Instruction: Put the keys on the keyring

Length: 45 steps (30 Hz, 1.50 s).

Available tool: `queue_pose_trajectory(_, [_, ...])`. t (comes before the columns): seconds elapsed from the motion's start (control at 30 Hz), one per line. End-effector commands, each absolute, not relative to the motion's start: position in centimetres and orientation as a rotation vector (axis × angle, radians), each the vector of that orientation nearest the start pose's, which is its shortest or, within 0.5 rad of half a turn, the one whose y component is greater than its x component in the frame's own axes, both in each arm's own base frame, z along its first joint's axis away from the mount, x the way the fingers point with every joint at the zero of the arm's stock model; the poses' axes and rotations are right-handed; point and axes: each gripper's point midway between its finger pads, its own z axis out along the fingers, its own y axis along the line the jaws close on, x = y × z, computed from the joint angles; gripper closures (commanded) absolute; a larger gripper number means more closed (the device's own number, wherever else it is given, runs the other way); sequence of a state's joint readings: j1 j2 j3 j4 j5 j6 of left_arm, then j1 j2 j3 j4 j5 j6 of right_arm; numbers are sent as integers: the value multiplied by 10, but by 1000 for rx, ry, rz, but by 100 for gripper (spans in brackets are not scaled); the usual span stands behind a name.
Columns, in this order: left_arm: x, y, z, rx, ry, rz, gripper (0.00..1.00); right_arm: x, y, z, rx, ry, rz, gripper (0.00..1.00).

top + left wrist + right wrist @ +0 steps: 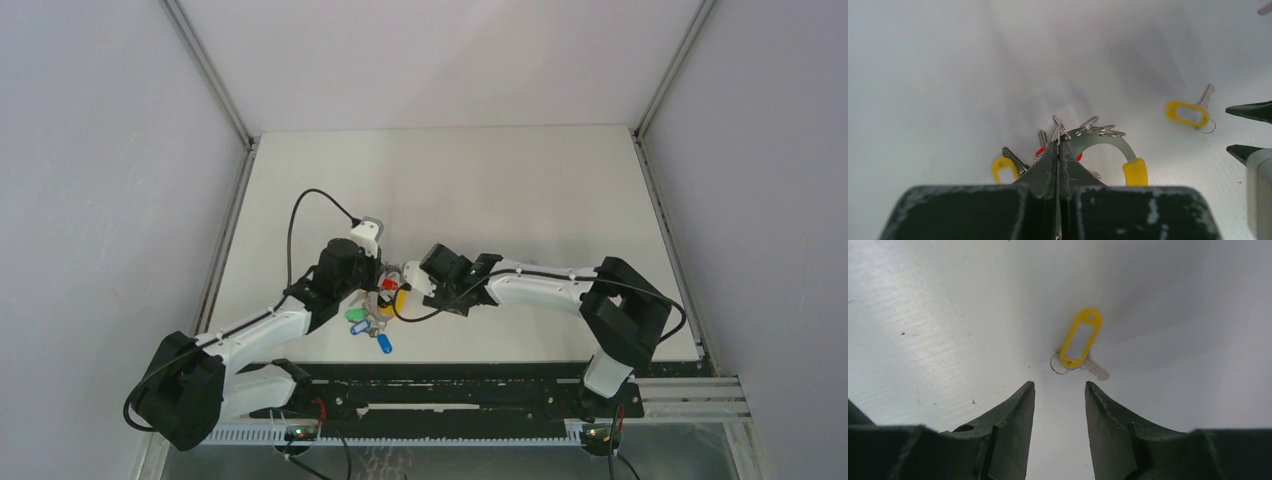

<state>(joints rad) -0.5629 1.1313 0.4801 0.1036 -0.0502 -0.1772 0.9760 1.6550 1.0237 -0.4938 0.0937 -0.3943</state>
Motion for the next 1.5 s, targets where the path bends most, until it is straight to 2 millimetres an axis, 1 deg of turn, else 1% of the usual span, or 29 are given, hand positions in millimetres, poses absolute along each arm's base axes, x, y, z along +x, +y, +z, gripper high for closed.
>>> queue_pose_trajectory(0.0, [282, -174, 95, 325, 2068, -410, 100, 233, 268, 50, -1788, 2015, -122, 59])
queue_pose_trajectory(0.17, [282, -174, 94, 328, 2069, -415, 100, 233, 271, 40, -1865, 1983, -190, 59])
queue_pose_trajectory(0.43, [281, -175, 94, 331, 2066, -421, 100, 236, 275, 29, -1925, 1946, -245, 60])
queue_pose_trajectory(0.87, [281, -178, 93, 342, 2075, -432, 100, 236, 287, 17, -1996, 1893, -241, 62])
queue_pose_trajectory(0.97, [281, -178, 93, 343, 2074, -435, 100, 235, 289, 16, -2008, 1895, -238, 65])
queue_pose_trajectory(1.0, [281, -178, 93, 343, 2073, -435, 100, 235, 289, 15, -2014, 1899, -240, 69])
queue_pose_trajectory(1.07, [281, -178, 93, 342, 2073, -436, 100, 234, 289, 13, -2012, 1908, -237, 84])
queue_pose_trajectory(1.1, [281, -178, 93, 342, 2073, -435, 100, 233, 289, 15, -2003, 1912, -229, 92])
queue_pose_trajectory(1.13, [281, -178, 93, 343, 2072, -436, 100, 231, 291, 17, -1995, 1918, -201, 99])
queue_pose_trajectory(1.23, [281, -178, 95, 341, 2067, -434, 100, 228, 300, 32, -1926, 1925, -89, 100])
queue_pose_trajectory(1.37, [280, -177, 96, 344, 2061, -434, 100, 230, 312, 61, -1761, 1895, 96, 100])
queue_pose_trajectory(1.47, [280, -178, 96, 346, 2060, -440, 100, 229, 317, 81, -1644, 1858, 230, 100])
